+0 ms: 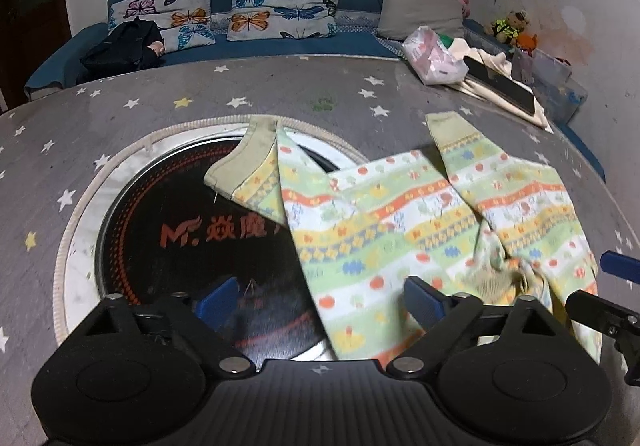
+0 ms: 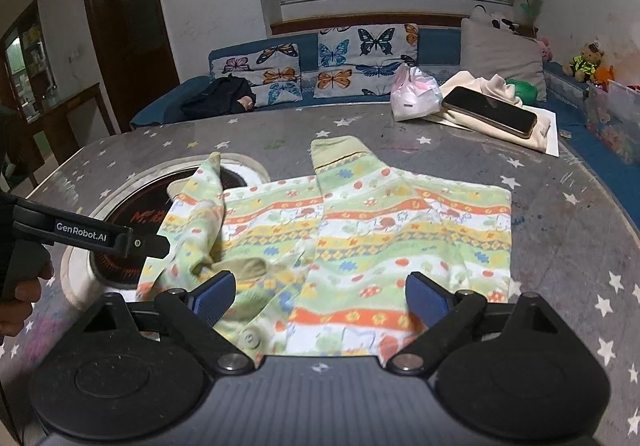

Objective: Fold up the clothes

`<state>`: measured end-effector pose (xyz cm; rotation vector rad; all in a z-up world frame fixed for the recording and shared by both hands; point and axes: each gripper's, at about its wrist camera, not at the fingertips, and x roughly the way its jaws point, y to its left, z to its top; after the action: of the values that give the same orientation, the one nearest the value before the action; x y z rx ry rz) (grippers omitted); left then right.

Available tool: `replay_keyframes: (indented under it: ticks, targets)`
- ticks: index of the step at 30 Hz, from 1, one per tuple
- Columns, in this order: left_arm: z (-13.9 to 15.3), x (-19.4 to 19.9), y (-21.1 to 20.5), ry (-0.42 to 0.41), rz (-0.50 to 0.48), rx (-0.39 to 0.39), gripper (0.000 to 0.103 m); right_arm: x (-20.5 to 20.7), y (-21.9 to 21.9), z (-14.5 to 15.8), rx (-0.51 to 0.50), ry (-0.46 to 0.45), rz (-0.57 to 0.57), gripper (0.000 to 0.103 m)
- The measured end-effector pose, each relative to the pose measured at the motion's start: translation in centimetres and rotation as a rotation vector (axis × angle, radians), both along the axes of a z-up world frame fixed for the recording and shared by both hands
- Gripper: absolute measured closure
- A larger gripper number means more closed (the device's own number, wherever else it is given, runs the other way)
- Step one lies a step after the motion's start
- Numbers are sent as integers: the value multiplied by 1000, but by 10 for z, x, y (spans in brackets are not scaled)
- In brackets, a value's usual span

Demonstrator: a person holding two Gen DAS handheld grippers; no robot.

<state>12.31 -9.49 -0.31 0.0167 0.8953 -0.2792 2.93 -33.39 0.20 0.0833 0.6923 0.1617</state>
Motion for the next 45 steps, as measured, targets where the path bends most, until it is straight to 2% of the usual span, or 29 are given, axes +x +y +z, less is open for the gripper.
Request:
replay_keyframes:
  ticks: [2, 6, 12, 16, 20, 24, 28, 30, 32, 33, 35, 37, 41, 43, 45]
  targets:
    - [0, 7, -1, 2, 4, -12, 21, 5, -2, 0, 1, -2, -3, 11]
    - [-1, 19, -3, -3, 27, -14, 23, 17, -3, -1, -1, 1, 2, 15]
    - [-9, 34, -3, 12, 49, -3, 33, 36, -3, -4, -5, 9, 4, 19]
    - [-14, 42, -3, 26, 53, -3, 53, 47, -3, -8, -9, 17, 3, 20]
    - [-18, 45, -6, 34, 44, -11, 59, 57, -1, -11, -23, 28, 11, 21]
    - [-18, 46, -8, 42, 48, -17, 55, 66, 2, -13, -29, 35, 19, 23]
    - [-17, 49, -8, 41, 53, -22, 43, 74, 5, -15, -22, 42, 32, 27]
    - [-17, 51, -7, 39, 56, -22, 42, 78, 7, -16, -22, 45, 37, 29]
    - [-19, 53, -7, 39, 53, -20, 47, 82, 9, -17, -20, 50, 46, 32]
    - [-20, 53, -7, 40, 47, -22, 53, 85, 10, -18, -20, 53, 52, 33]
    - [-22, 53, -9, 50, 31, -24, 74, 88, 14, -20, -25, 57, 65, 36]
    - [-23, 52, -9, 49, 28, -22, 83, 92, 17, -23, -29, 62, 74, 42]
    - [-23, 48, -7, 34, 27, -11, 92, 99, 19, -29, -43, 75, 68, 52]
    - [-22, 46, -4, 29, 32, -9, 92, 101, 19, -33, -68, 83, 54, 57]
    - [-21, 45, -2, 41, 40, -27, 91, 102, 18, -35, -80, 88, 48, 58]
